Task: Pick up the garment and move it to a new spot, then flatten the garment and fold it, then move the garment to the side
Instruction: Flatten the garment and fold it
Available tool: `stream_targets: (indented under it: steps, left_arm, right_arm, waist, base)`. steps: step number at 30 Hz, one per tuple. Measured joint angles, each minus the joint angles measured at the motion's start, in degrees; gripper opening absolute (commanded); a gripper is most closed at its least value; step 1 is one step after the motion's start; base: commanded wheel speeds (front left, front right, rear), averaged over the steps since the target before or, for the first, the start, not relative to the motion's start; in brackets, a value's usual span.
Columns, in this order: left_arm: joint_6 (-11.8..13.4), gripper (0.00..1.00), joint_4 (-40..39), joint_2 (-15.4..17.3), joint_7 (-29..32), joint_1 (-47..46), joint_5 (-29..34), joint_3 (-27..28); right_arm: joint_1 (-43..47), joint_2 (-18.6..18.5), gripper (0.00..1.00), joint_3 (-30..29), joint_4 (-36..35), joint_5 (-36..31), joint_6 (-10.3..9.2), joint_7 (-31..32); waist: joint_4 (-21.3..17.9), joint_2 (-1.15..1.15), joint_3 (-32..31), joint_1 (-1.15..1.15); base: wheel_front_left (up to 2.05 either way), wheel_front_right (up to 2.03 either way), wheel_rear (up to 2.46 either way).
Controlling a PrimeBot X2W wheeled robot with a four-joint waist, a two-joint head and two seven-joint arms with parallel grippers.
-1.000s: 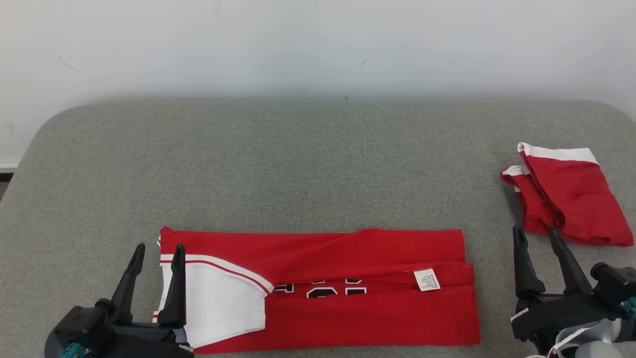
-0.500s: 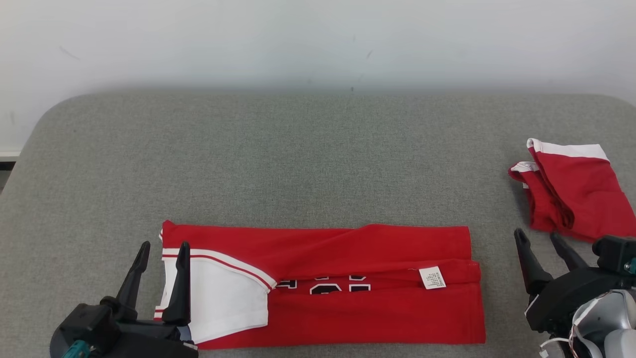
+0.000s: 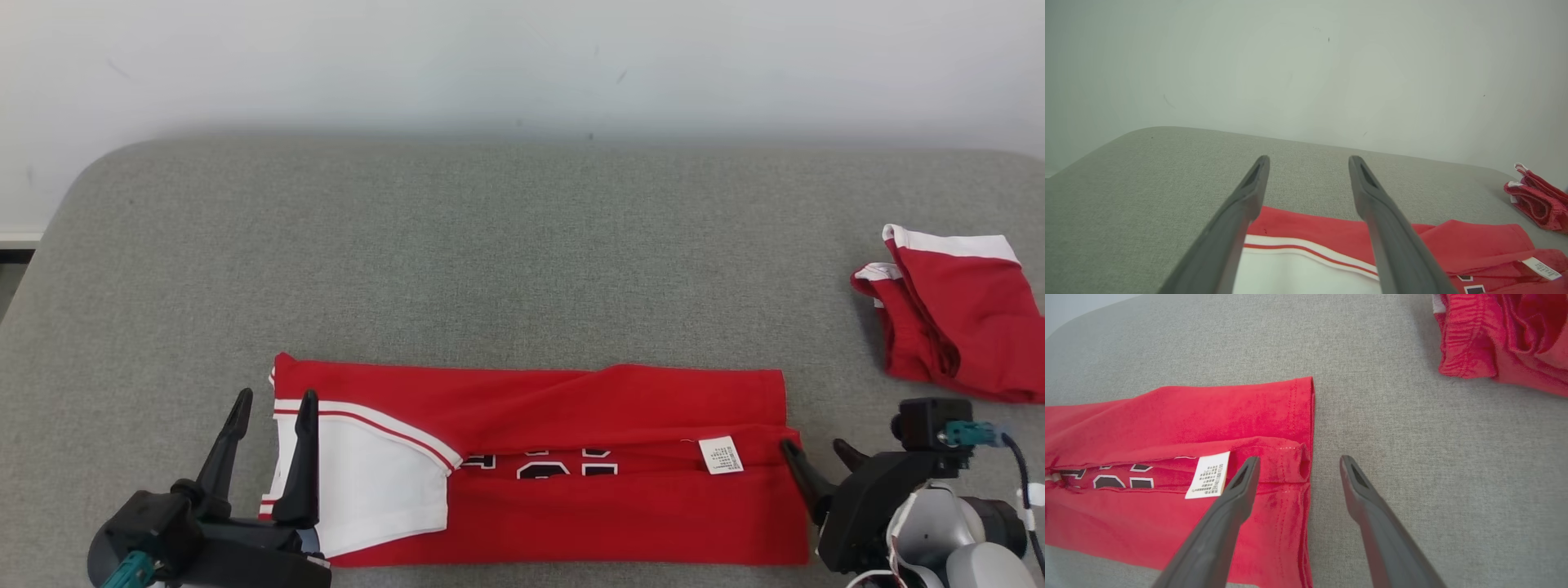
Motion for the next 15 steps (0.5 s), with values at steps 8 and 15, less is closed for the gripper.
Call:
stream_targets:
  steps: [8,15]
  left_arm:
    - [-0.01,1.0,0.1,-0.01,0.0,-0.07,0.07,-0.86]
    - [-0.09,1.0,0.21,0.1,0.0,-0.08,-0.23,-1.21]
  right_arm:
    - [-1.21,0.0,1.0,0.56,2.78,-1.53,0.0,0.41]
    - [-1.82,0.0,1.0,-0.07,5.44,-1.76,0.0,1.22]
  waist:
    - [0.96,0.0,0.24,0.0]
    - [2.05,0.0,0.31,0.0]
  base:
    - [0.0,0.0,0.0]
    - [0.0,0.0,0.0]
